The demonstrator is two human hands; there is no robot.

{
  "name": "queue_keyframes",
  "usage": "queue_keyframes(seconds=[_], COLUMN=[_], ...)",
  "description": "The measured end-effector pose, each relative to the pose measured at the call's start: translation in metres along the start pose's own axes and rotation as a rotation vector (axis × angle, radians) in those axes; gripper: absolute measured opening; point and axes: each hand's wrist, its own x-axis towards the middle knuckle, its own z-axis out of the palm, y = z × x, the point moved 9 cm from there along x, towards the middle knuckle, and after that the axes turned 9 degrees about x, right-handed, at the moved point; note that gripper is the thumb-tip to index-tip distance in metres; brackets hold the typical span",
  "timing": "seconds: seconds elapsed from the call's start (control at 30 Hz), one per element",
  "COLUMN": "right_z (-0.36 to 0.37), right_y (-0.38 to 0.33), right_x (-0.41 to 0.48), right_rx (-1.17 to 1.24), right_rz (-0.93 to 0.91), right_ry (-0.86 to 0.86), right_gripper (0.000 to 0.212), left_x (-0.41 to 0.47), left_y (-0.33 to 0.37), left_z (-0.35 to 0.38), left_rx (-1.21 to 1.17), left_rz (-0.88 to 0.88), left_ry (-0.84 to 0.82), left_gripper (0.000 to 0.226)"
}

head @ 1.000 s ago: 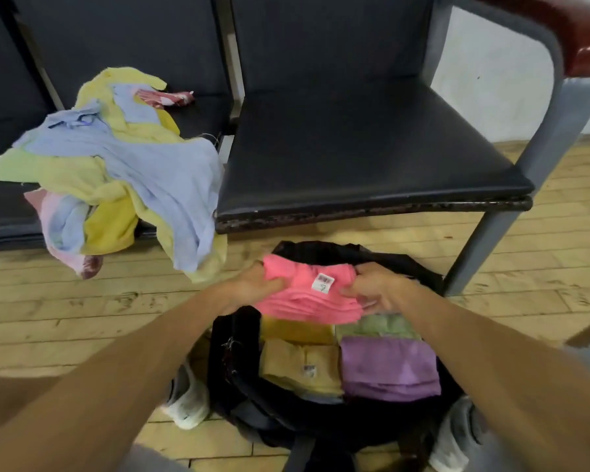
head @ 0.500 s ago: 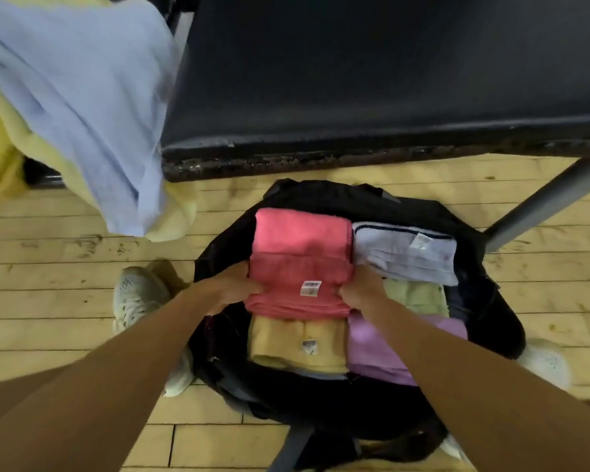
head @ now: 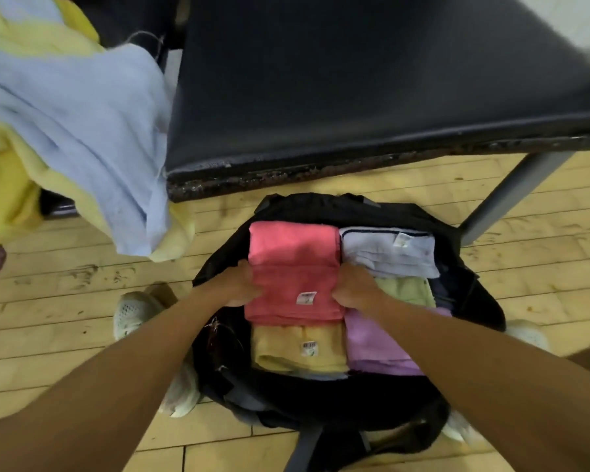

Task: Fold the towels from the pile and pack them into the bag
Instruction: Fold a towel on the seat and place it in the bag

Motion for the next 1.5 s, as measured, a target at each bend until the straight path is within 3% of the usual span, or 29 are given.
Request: queue_keyframes(seconds=[0.13,0.27,0.47,0.63,0.83,1.03,1.23,1.3,1.5], right_z=[-0.036,-0.073,-0.136,-0.17,-0.159,-0.11,-0.11,-0.122,-0.185], right_y=[-0.03,-0.07,-0.165,-0.239,-0.312,-0.357,-0.367,-0.363,-0.323], right_x=[-0.034,-0.072,-0.137,-0.152,-0.131,-0.101,-0.096,-0.1,-0.103], right_rx=[-0.123,-0.052,0.053,0.18,0.247,0.193,0.093,0.184,0.885], right_rz=[-0.114,-0.234,-0.56,-0.71,-0.815,-0.833,-0.793,-0.779,-0.626], right_ry=[-0.036,-0.125,-0.074,0.059,0.202,0.194,0.297,0.315,0.269], right_gripper=[0.013,0.016,0.012,0.013,0.012,0.037,0.018,0.02,0.015], left_x=[-0.041,-0.113,-0.197,-0.218,-0.21,-0.207,-0.197,-0.199,-0.207], left_y=[0.023,0.041,0.037,-0.015,-0.093,-0.124,-0.12,-0.115,-0.083], left_z=[-0.038,-0.079,-0.166,-0.238,-0.255,-0.25,-0.242,-0.243,-0.255], left_rx=[0.07,-0.079,-0.331,-0.502,-0.378,-0.326,-0.316,-0.323,-0.269], left_rz=[0.211,0.277,0.406,0.332,0.141,0.165,0.162,0.16,0.186], left_ry=[0.02,0.003,0.252,0.566,0.894,0.974,0.928,0.923,0.89], left_gripper=[0.02,0.02,0.021,0.019,0.023,0.019,0.022,0.027,0.031])
